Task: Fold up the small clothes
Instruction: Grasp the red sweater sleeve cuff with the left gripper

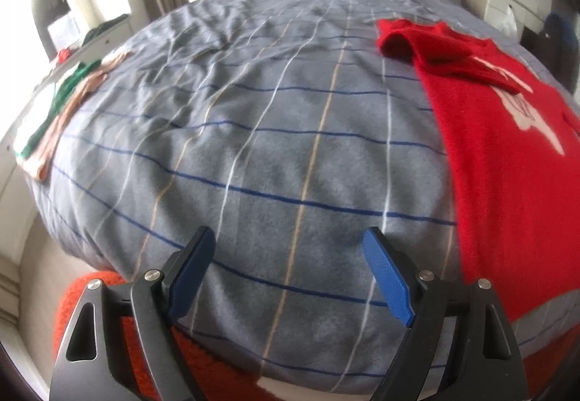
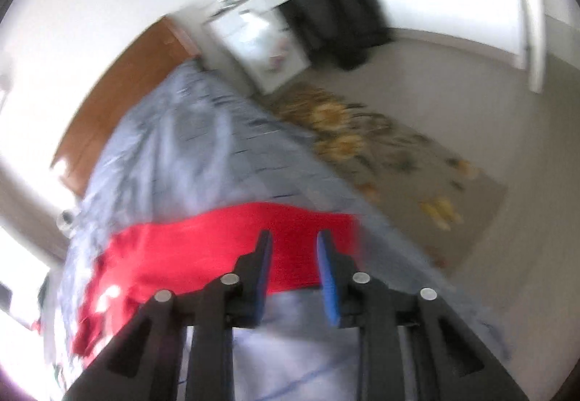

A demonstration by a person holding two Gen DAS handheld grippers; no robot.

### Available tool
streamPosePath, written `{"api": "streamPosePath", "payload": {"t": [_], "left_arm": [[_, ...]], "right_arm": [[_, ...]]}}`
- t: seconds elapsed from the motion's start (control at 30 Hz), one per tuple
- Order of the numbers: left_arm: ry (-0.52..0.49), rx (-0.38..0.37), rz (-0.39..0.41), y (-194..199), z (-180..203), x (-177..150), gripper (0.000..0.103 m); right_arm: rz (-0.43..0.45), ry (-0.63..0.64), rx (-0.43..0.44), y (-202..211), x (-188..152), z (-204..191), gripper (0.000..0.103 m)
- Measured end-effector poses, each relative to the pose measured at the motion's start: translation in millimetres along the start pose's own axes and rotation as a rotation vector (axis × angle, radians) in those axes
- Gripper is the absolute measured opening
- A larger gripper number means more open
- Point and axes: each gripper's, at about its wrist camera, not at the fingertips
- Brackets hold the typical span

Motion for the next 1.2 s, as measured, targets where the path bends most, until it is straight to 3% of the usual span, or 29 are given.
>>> {"api": "streamPosePath", "payload": {"t": [0.07,0.13,0.2,0.3,0.4,0.5,0.6,0.73,0.77,0.8,0.83,0.87,0.97,1.03,1.13,1.2], "left_arm": [[-0.020,0.000,0.016,9,1,3,0.085],[-0.048,-0.018,0.051,25,4,13,0.085],[-0.089,-0.049,0.104,42,11,31,0.086],[-0.199,-0.125,0.208,67,43,70,0.091],[-0.404,-0.207,0.273,76,106,105,0.094],[-0.580,-0.278,0.268,60,172,122,0.094],[-0.673,-0.245,0.233,25,223,135,0.093],[-0.686,-0.181,0.144,-24,262,148,0.078],[-0.672,-0.183,0.136,-29,266,149,0.074],[-0.649,-0.200,0.130,-35,268,152,0.054],[-0.619,-0.220,0.118,-35,269,153,0.012],[-0.584,-0.217,0.099,-36,267,158,0.004],[-0.398,-0.292,0.096,-19,235,176,0.003],[-0.243,-0.295,0.111,-9,185,194,0.003],[0.021,-0.225,0.091,-15,84,214,0.003],[0.159,-0.100,0.073,-29,20,215,0.003]], "right_arm": [[-0.031,-0.033,0.001,-15,-9,5,0.036],[-0.064,-0.110,-0.038,-30,-24,25,0.036],[-0.040,-0.125,-0.039,-28,-31,34,0.033],[-0.025,-0.034,-0.127,-14,-31,16,0.034],[-0.015,0.059,-0.071,7,-44,-14,0.034],[-0.031,0.123,0.004,21,-76,-40,0.042],[-0.068,0.174,0.052,22,-118,-62,0.044],[-0.105,0.219,0.062,21,-168,-76,0.044],[-0.099,0.234,0.062,23,-173,-81,0.044],[-0.071,0.258,0.063,27,-173,-87,0.044],[-0.054,0.270,0.060,28,-171,-90,0.044],[-0.045,0.280,0.056,28,-170,-92,0.045],[-0.085,0.274,0.034,17,-175,-89,0.045],[-0.082,0.279,0.030,15,-175,-90,0.045],[-0.081,0.299,0.029,16,-176,-91,0.045],[-0.079,0.305,0.027,17,-177,-92,0.045]]}}
Point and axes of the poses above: each gripper's, at about its wrist camera, not at the fingertips, and y roughly against the way its jaws point, z to its right, x to its top, and after that the axes turned 10 degrees about x, right-handed
